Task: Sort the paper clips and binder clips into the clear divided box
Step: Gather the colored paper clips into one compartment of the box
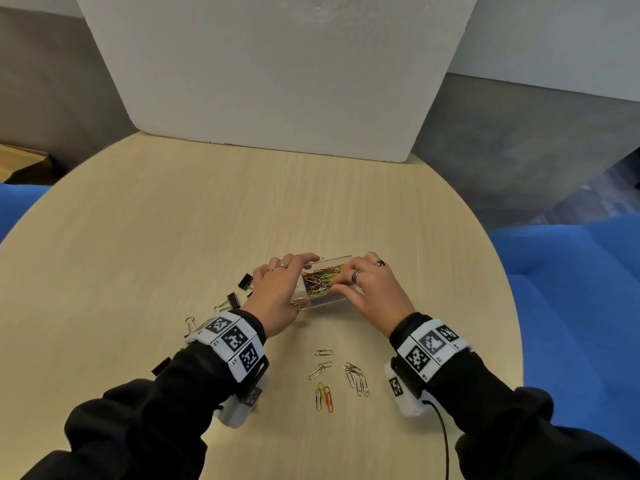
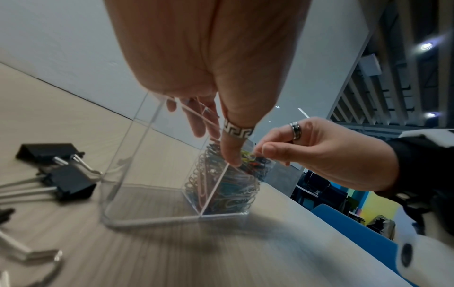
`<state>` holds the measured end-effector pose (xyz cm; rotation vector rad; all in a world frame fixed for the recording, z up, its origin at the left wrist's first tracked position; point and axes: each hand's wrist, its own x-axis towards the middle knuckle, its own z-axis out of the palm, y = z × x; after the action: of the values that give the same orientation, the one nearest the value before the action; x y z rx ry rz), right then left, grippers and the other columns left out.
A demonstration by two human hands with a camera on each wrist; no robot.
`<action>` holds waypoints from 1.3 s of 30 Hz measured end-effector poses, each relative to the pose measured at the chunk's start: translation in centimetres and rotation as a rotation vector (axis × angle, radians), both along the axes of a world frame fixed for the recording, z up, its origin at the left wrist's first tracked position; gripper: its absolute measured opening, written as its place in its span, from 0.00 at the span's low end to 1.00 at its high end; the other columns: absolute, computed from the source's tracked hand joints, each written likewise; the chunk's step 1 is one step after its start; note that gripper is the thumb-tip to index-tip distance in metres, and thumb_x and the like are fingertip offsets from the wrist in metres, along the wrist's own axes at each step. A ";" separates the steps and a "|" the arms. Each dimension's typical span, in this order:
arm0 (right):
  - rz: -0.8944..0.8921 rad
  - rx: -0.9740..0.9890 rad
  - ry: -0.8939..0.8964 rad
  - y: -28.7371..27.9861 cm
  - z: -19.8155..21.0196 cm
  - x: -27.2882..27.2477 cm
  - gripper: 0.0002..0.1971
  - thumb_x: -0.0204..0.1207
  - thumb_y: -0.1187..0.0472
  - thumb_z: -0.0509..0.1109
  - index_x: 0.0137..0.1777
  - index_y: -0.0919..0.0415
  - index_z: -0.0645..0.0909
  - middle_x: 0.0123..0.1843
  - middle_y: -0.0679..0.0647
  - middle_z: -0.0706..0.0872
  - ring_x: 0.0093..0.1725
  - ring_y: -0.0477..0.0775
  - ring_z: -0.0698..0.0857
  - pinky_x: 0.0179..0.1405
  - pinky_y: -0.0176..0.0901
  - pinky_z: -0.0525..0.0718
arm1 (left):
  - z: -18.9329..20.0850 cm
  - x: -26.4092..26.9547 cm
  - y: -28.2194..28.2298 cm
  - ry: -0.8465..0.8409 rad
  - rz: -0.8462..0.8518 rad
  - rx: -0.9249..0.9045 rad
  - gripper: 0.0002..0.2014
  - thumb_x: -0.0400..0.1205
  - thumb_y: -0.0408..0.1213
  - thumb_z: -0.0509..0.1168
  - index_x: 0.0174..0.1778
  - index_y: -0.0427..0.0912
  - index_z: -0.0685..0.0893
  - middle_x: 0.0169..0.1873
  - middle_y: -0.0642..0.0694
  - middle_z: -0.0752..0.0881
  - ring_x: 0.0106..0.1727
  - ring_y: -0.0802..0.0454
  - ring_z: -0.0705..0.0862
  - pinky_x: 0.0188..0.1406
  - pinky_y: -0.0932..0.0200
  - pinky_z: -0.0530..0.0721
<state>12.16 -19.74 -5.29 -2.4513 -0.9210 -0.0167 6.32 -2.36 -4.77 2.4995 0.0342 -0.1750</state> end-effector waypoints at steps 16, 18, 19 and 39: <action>-0.044 -0.249 0.678 -6.3 -1.4 -5.3 0.13 0.69 0.48 0.74 0.49 0.47 0.77 0.46 0.41 0.77 0.41 0.36 0.75 0.44 0.29 0.73 | -0.5 -6.6 -2.8 0.055 -0.212 0.013 0.21 0.77 0.48 0.66 0.66 0.53 0.72 0.65 0.54 0.71 0.66 0.59 0.68 0.70 0.58 0.72; -0.069 -0.266 0.674 -6.5 -2.5 -6.7 0.18 0.64 0.45 0.77 0.50 0.45 0.75 0.46 0.39 0.74 0.44 0.34 0.73 0.46 0.28 0.71 | -1.8 -7.4 -3.3 0.263 -0.234 0.033 0.32 0.73 0.50 0.70 0.72 0.53 0.67 0.69 0.54 0.65 0.69 0.57 0.65 0.72 0.62 0.68; -0.089 -0.250 0.662 -6.4 -2.7 -7.3 0.19 0.63 0.44 0.77 0.50 0.45 0.75 0.46 0.38 0.73 0.46 0.33 0.72 0.47 0.28 0.71 | -2.2 -7.4 -3.4 0.299 -0.232 0.029 0.35 0.72 0.49 0.72 0.74 0.53 0.64 0.71 0.54 0.63 0.70 0.56 0.64 0.73 0.62 0.67; -0.018 -0.360 0.350 -4.6 -4.0 -9.8 0.13 0.83 0.54 0.57 0.60 0.60 0.76 0.61 0.53 0.74 0.63 0.50 0.71 0.55 0.38 0.74 | -3.2 -5.7 -5.2 0.291 -0.342 0.266 0.15 0.86 0.33 0.52 0.69 0.40 0.70 0.67 0.42 0.73 0.68 0.47 0.70 0.67 0.58 0.69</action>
<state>2.40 -24.31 -9.26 -2.6631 -0.7980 0.6011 0.63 -7.57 -7.93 2.7052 -0.2679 -0.7166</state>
